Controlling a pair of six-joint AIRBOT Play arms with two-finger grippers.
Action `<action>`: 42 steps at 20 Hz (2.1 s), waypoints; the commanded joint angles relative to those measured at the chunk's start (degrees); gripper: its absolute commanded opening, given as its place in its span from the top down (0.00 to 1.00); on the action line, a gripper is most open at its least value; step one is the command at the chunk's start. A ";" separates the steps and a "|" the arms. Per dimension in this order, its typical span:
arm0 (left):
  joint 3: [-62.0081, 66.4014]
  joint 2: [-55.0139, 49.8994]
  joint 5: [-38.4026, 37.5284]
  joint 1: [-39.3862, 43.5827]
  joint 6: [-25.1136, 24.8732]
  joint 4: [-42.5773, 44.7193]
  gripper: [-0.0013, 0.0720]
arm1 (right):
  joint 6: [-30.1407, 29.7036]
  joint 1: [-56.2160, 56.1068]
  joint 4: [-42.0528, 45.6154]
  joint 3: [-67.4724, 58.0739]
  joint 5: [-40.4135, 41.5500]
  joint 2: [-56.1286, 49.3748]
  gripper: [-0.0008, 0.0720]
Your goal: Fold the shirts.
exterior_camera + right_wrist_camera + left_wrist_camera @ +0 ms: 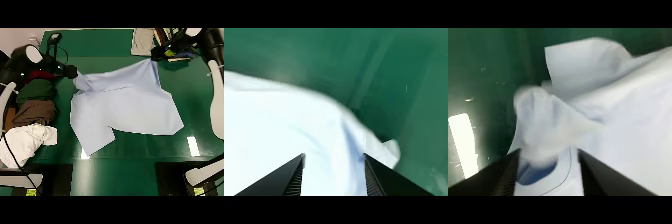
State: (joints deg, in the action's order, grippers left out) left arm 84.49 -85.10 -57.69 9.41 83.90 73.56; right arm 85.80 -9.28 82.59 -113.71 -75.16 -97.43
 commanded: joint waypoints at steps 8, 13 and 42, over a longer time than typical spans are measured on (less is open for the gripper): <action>-20.65 16.81 -10.14 0.00 5.01 9.90 0.35 | 0.07 11.58 -0.37 25.70 -6.71 20.04 0.38; -35.76 25.79 -10.32 0.02 7.72 8.20 0.35 | 0.35 24.13 -0.48 56.70 -6.88 36.54 0.07; -45.83 16.61 4.90 0.02 4.02 -11.39 0.09 | 1.77 21.79 -6.45 78.44 7.06 40.02 0.97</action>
State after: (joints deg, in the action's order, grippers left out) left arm 39.48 -65.17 -55.16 9.32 91.48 70.24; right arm 87.55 12.53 76.07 -35.24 -68.07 -57.60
